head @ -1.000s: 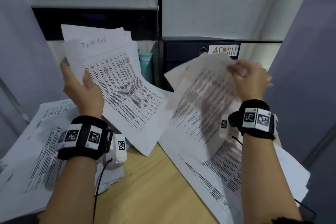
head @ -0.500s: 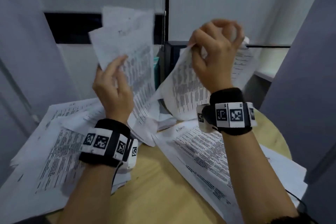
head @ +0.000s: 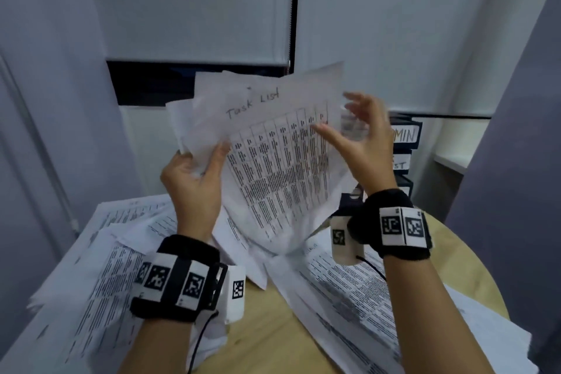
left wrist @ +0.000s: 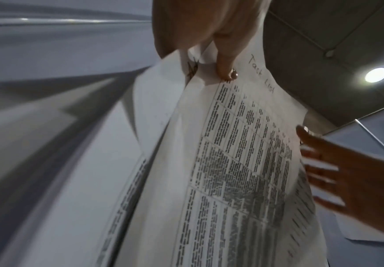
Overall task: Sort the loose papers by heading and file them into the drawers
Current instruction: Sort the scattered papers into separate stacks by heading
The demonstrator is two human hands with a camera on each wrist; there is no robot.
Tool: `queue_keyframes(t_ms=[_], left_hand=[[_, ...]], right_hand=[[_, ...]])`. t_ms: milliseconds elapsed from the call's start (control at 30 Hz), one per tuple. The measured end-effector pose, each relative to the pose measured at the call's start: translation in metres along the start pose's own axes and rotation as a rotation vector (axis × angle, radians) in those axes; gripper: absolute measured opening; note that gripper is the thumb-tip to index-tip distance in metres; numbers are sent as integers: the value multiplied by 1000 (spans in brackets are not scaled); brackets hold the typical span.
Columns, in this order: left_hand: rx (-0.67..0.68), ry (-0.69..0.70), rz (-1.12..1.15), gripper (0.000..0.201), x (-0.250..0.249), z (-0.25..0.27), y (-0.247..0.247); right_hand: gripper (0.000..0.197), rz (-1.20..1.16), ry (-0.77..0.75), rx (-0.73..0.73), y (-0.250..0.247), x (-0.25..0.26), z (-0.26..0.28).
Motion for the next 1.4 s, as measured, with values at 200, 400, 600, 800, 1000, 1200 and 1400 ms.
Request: queue_keyframes(t_ms=[200,400,600,800,1000,1200,1400], left_hand=[[1,-164,108,41,8,-4,-6],[97,-149,140,52,14,-2,-5],[157,-145,3,10,23,-7,-10],[143,-146,-22,19,29,-7,-14],[40,-218,39,21,29,-9,-16],[69,-290,124,19,22,-12,-17],[92,-167,37,12,19,-10,-16]], right_hand=[[52,-148,104,135,17,-36,19],[23,-288,-60,1,23,-17,20],[10,-348,62,-417,-4,-16,-4],[33,15,-52,-385,-32,-40,-10],[21,85,-39,-226,-36,-44,-9],[20,201,-181,49,-20,-23,-4],[20,194,-225,228,-11,-11,-4]])
Point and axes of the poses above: each hand's wrist, its own z-axis away from the middle knuckle, its own y-axis out of the palm, x = y × z, the point moved 1 cm from there along -z, towards the middle knuckle, and after that the axes turned 6 degrees about y, right-handed, at the moved point
